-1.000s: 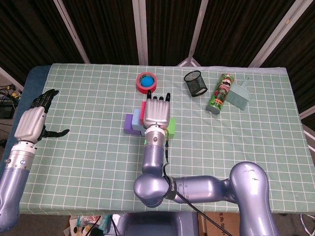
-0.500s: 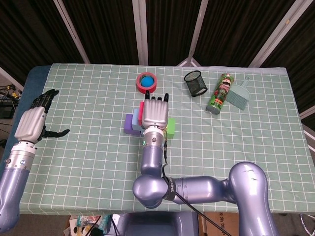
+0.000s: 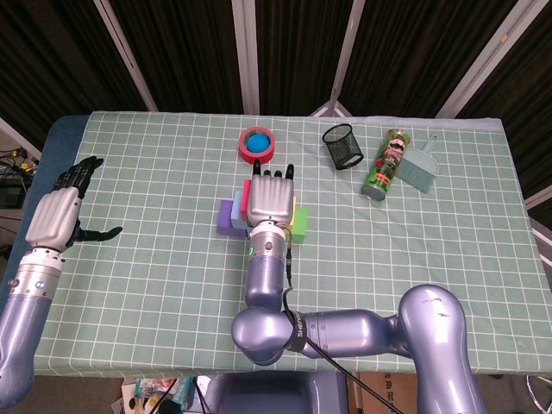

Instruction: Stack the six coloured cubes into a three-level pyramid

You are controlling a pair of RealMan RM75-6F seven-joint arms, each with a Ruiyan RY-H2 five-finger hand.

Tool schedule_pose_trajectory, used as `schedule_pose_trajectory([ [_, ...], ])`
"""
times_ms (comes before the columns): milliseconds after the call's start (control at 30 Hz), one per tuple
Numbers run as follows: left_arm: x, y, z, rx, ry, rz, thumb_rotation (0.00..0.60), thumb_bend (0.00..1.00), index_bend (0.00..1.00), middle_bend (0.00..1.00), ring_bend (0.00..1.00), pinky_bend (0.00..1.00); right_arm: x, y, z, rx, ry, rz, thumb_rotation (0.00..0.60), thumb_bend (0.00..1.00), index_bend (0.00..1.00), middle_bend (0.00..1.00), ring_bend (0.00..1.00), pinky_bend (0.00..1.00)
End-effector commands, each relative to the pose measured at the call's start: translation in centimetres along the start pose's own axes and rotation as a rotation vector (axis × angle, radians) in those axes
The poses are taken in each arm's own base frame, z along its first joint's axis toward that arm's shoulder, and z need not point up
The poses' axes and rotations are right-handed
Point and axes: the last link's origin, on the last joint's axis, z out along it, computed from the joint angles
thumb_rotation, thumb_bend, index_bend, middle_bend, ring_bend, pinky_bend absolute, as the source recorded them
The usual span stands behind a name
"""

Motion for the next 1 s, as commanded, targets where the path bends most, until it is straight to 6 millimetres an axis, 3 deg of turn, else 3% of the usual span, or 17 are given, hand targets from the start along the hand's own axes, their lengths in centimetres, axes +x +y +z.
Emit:
schedule_pose_trajectory([
  [33,-0.04,0.00,-0.01,0.000,-0.002,0.001,0.600,0.10,0.00,0.00,0.00,0.00,-0.02,0.03,0.02,-0.001,0.000,0.000,0.600,0.36,0.00,0.38,0.22,0.00],
  [1000,-0.16,0.05,0.00,0.000,-0.005,0.004,0.600,0.10,0.00,0.00,0.00,0.00,0.03,0.35,0.19,-0.018,0.008,-0.009,0.600,0.36,0.00,0.38,0.22,0.00],
])
